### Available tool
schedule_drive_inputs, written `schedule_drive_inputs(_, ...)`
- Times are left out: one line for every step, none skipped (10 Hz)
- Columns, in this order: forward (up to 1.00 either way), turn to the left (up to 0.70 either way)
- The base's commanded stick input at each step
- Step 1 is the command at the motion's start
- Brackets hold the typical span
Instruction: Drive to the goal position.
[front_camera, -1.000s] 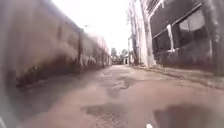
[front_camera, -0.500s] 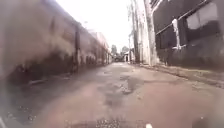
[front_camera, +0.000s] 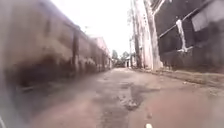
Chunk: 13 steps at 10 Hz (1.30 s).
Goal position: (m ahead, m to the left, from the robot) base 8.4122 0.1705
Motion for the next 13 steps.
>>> schedule_drive_inputs(1.0,0.0)
schedule_drive_inputs(1.0,0.0)
schedule_drive_inputs(1.0,0.0)
schedule_drive_inputs(1.0,0.0)
schedule_drive_inputs(1.0,0.0)
schedule_drive_inputs(1.0,0.0)
schedule_drive_inputs(1.0,0.0)
schedule_drive_inputs(1.0,0.0)
schedule_drive_inputs(1.0,-0.03)
schedule_drive_inputs(1.0,-0.12)
schedule_drive_inputs(1.0,-0.17)
schedule_drive_inputs(1.0,-0.15)
schedule_drive_inputs(1.0,0.0)
